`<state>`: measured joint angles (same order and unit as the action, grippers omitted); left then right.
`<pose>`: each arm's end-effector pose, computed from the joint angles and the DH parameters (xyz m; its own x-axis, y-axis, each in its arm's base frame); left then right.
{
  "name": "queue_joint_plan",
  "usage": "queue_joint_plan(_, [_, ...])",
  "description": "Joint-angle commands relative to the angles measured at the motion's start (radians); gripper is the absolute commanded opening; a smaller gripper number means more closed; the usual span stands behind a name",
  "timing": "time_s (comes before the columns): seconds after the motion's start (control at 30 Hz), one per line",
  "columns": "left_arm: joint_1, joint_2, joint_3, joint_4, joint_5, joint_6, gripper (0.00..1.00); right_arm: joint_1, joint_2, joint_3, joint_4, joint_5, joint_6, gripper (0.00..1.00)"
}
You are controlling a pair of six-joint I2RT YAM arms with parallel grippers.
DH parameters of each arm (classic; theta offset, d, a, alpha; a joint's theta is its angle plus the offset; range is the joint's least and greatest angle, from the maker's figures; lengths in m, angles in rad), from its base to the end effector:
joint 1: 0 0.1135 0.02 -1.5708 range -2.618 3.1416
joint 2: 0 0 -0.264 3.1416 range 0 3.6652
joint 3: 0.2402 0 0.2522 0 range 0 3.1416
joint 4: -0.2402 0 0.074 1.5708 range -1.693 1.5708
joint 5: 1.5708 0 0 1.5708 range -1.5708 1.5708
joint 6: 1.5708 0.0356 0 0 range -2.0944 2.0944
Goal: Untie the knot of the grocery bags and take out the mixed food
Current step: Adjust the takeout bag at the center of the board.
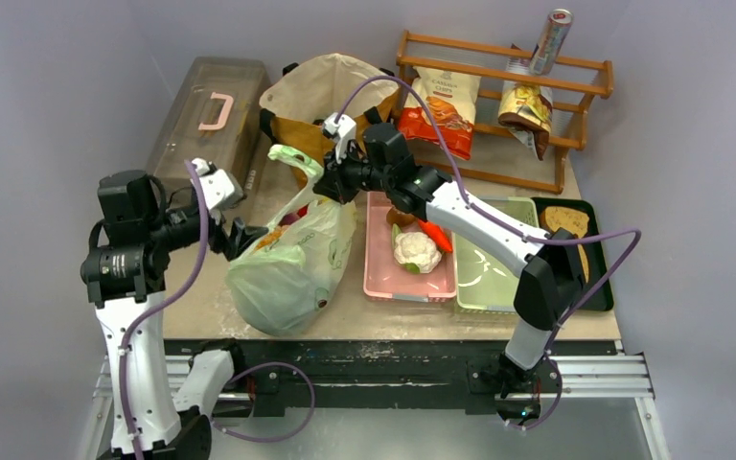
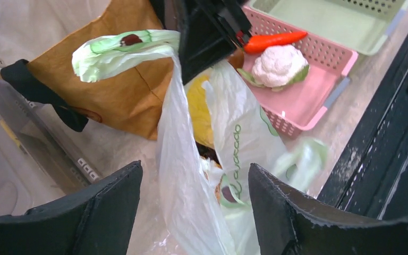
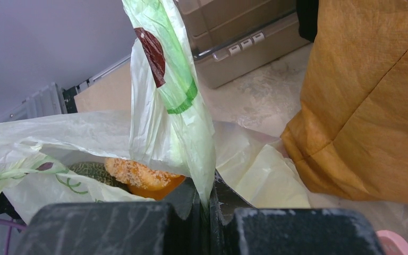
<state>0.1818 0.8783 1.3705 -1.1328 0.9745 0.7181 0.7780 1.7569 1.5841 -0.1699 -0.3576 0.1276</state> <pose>0.1178 -0.0083 0.4291 -0.0802 0.3609 -0.9291 0.8016 0.5773 0.1551 0.2916 0.3048 0.3539 -0.3510 -0.1785 -0.9192 -0.8546 0.4624 0.2365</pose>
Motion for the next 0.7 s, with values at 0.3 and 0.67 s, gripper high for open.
queue_joint_plan(0.3, [-0.277, 0.154, -0.117, 0.361, -0.492, -0.390, 0.80, -0.007, -0.041, 0.041, 0.060, -0.021, -0.007, 0.00])
queue_joint_plan(0.67, [-0.250, 0.249, -0.057, 0.321, -0.676, -0.399, 0.00, -0.034, -0.092, -0.029, -0.065, 0.031, -0.122, 0.08])
